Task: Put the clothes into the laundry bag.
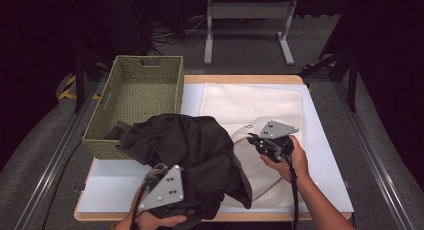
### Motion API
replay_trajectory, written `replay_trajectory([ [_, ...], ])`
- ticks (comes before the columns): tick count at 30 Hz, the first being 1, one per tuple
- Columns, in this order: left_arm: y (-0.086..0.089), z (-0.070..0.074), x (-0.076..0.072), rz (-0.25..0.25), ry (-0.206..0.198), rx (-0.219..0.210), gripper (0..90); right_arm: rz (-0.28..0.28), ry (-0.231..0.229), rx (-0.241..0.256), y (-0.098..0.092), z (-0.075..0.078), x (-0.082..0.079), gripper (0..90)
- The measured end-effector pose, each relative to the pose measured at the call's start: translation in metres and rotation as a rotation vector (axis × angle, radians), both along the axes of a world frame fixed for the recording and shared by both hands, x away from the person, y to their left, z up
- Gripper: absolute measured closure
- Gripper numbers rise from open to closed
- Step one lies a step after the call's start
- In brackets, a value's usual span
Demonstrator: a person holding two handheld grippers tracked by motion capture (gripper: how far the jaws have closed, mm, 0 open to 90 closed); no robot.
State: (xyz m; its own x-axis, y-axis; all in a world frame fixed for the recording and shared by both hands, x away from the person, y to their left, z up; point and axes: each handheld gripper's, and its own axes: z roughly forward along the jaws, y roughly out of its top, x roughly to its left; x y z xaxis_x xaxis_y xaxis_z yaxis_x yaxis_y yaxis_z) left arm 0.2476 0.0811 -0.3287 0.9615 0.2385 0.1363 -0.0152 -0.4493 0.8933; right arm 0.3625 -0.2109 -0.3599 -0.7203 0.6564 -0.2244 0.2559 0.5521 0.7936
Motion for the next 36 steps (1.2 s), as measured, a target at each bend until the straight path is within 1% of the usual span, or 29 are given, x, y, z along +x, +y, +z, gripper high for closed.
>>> replay_trajectory([
  [2, -0.013, -0.009, 0.007, -0.020, 0.035, 0.014, 55.0, 0.003, 0.004, 0.008, -0.001, 0.000, 0.000, 86.4],
  [3, -0.018, -0.012, 0.008, -0.017, 0.044, 0.026, 55.0, 0.003, 0.004, 0.012, -0.001, 0.001, 0.000, 86.4],
  [4, -0.028, -0.017, 0.011, -0.016, 0.029, 0.066, 54.9, 0.004, 0.005, 0.013, -0.001, 0.001, 0.001, 86.3],
  [5, -0.033, -0.020, 0.013, -0.010, 0.030, 0.078, 54.9, 0.007, 0.008, 0.015, -0.001, 0.001, 0.001, 86.4],
  [6, -0.039, -0.025, 0.016, -0.006, 0.037, 0.092, 54.9, 0.009, 0.008, 0.018, -0.001, 0.002, 0.001, 86.4],
  [7, -0.049, -0.033, 0.025, -0.002, 0.065, 0.109, 54.9, 0.015, 0.005, 0.023, -0.001, 0.004, 0.000, 86.4],
  [9, -0.058, -0.038, 0.032, 0.012, 0.075, 0.128, 54.8, 0.021, 0.004, 0.025, -0.001, 0.006, -0.002, 86.4],
  [11, -0.063, -0.040, 0.035, 0.008, 0.073, 0.129, 54.8, 0.023, 0.004, 0.027, -0.001, 0.007, -0.002, 86.4],
  [13, -0.071, -0.042, 0.037, 0.016, 0.043, 0.166, 54.9, 0.030, -0.003, 0.033, -0.002, 0.011, -0.005, 86.5],
  [15, -0.080, -0.048, 0.044, 0.034, 0.051, 0.178, 54.8, 0.033, -0.001, 0.037, -0.002, 0.011, -0.005, 86.5],
  [16, -0.082, -0.050, 0.046, 0.049, 0.038, 0.192, 54.8, 0.034, 0.003, 0.039, -0.002, 0.011, -0.005, 86.6],
  [17, -0.082, -0.050, 0.046, 0.049, 0.038, 0.192, 54.8, 0.034, 0.003, 0.039, -0.002, 0.011, -0.005, 86.6],
  [19, -0.087, -0.052, 0.052, 0.068, 0.036, 0.192, 54.8, 0.039, 0.004, 0.036, -0.002, 0.011, -0.006, 86.7],
  [20, -0.089, -0.053, 0.055, 0.086, 0.023, 0.201, 54.8, 0.042, 0.005, 0.042, -0.002, 0.012, -0.006, 86.7],
  [21, -0.091, -0.055, 0.059, 0.099, 0.023, 0.199, 54.8, 0.048, 0.008, 0.042, -0.002, 0.012, -0.007, 86.8],
  [22, -0.093, -0.057, 0.062, 0.111, 0.035, 0.196, 54.8, 0.050, 0.005, 0.041, -0.001, 0.013, -0.007, 86.8],
  [23, -0.095, -0.059, 0.066, 0.126, 0.025, 0.205, 54.7, 0.051, 0.003, 0.041, -0.001, 0.013, -0.008, 86.8],
  [24, -0.097, -0.063, 0.072, 0.160, 0.015, 0.213, 54.5, 0.059, 0.007, 0.053, -0.001, 0.015, -0.009, 86.9],
  [25, -0.097, -0.063, 0.072, 0.160, 0.015, 0.213, 54.5, 0.059, 0.007, 0.053, -0.001, 0.015, -0.009, 86.9],
  [26, -0.098, -0.066, 0.079, 0.179, 0.007, 0.221, 54.5, 0.063, 0.004, 0.054, -0.001, 0.015, -0.010, 86.9],
  [27, -0.100, -0.070, 0.086, 0.205, 0.027, 0.205, 54.2, 0.073, 0.006, 0.067, -0.001, 0.017, -0.013, 87.0],
  [28, -0.100, -0.070, 0.086, 0.205, 0.027, 0.205, 54.1, 0.073, 0.006, 0.067, -0.001, 0.017, -0.013, 87.0],
  [29, -0.103, -0.072, 0.088, 0.221, 0.016, 0.214, 54.1, 0.077, 0.007, 0.070, -0.001, 0.017, -0.013, 87.0],
  [30, -0.108, -0.074, 0.090, 0.257, -0.030, 0.231, 53.8, 0.083, 0.003, 0.068, 0.000, 0.019, -0.015, 87.0],
  [31, -0.108, -0.074, 0.090, 0.257, -0.030, 0.231, 53.8, 0.084, 0.003, 0.072, 0.000, 0.019, -0.016, 87.0],
  [32, -0.111, -0.076, 0.092, 0.276, -0.045, 0.236, 53.8, 0.084, 0.003, 0.072, 0.000, 0.019, -0.016, 87.0],
  [33, -0.114, -0.079, 0.094, 0.297, -0.074, 0.240, 53.6, 0.084, 0.002, 0.077, 0.000, 0.020, -0.016, 87.1],
  [35, -0.116, -0.082, 0.098, 0.320, -0.071, 0.229, 53.2, 0.085, 0.005, 0.088, 0.000, 0.020, -0.017, 87.1],
  [36, -0.118, -0.084, 0.100, 0.330, -0.084, 0.232, 53.0, 0.083, 0.011, 0.093, -0.001, 0.020, -0.017, 87.1],
])
